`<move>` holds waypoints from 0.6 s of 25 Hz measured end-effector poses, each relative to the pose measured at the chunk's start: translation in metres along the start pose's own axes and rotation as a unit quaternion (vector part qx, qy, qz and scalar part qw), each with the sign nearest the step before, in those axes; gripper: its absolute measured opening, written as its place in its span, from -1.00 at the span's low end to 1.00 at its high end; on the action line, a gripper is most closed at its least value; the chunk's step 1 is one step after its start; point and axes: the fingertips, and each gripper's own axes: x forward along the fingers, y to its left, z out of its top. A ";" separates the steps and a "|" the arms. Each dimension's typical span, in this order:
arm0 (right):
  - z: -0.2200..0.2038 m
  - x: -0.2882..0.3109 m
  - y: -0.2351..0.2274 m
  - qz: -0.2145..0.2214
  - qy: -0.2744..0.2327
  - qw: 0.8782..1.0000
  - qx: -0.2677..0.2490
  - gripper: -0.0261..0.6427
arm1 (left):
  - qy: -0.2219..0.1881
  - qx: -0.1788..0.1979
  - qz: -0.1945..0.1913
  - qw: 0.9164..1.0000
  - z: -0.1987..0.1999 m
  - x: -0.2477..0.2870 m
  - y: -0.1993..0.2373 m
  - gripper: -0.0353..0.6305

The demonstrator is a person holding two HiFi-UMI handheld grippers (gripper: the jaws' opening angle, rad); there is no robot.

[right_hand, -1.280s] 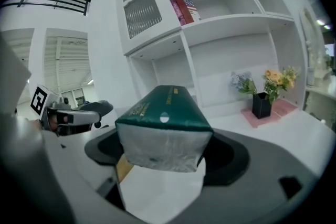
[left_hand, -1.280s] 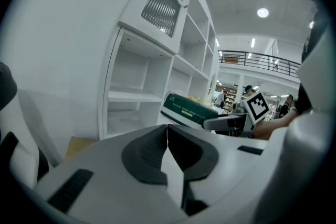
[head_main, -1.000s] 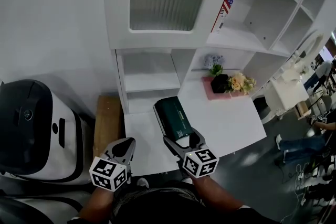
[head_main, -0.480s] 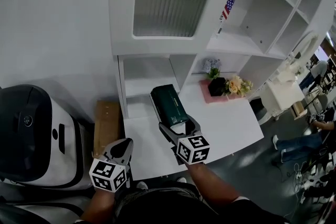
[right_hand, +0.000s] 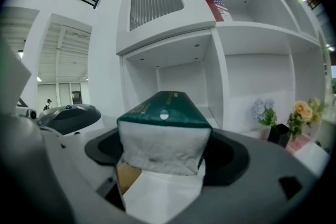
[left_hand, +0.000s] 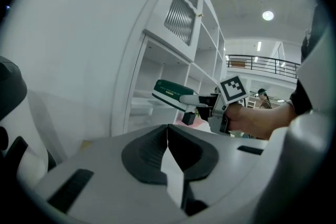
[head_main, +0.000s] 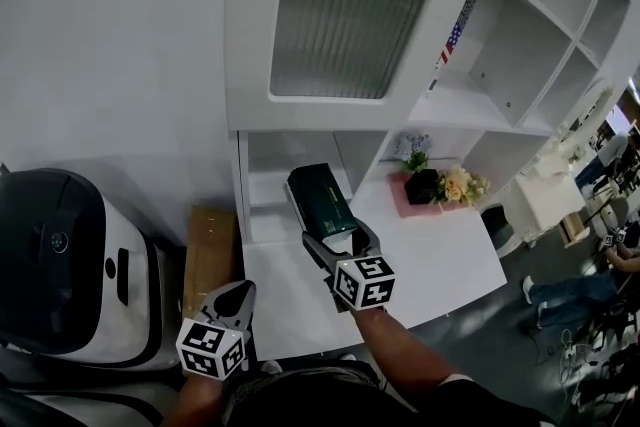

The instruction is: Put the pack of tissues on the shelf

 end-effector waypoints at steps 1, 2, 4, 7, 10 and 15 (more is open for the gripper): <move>0.002 0.004 -0.002 -0.002 -0.001 1.000 0.000 0.41 | 0.003 -0.002 0.001 1.000 -0.002 0.000 0.001 -0.85; 0.004 0.008 -0.003 -0.004 -0.001 1.000 0.001 0.41 | 0.006 -0.004 0.002 1.000 -0.004 0.000 0.003 -0.85; 0.008 0.017 -0.006 -0.008 -0.002 1.000 0.000 0.41 | 0.011 -0.008 0.004 1.000 -0.006 -0.001 0.006 -0.85; 0.014 0.029 -0.009 -0.013 -0.004 1.000 -0.003 0.41 | 0.012 -0.012 0.010 1.000 -0.007 -0.003 0.011 -0.85; 0.020 0.040 -0.012 -0.020 -0.008 1.000 -0.005 0.41 | 0.014 -0.013 0.012 1.000 -0.008 -0.005 0.016 -0.85; 0.027 0.058 -0.018 -0.034 -0.009 0.999 -0.016 0.41 | 0.021 -0.012 0.019 1.000 -0.011 -0.010 0.023 -0.85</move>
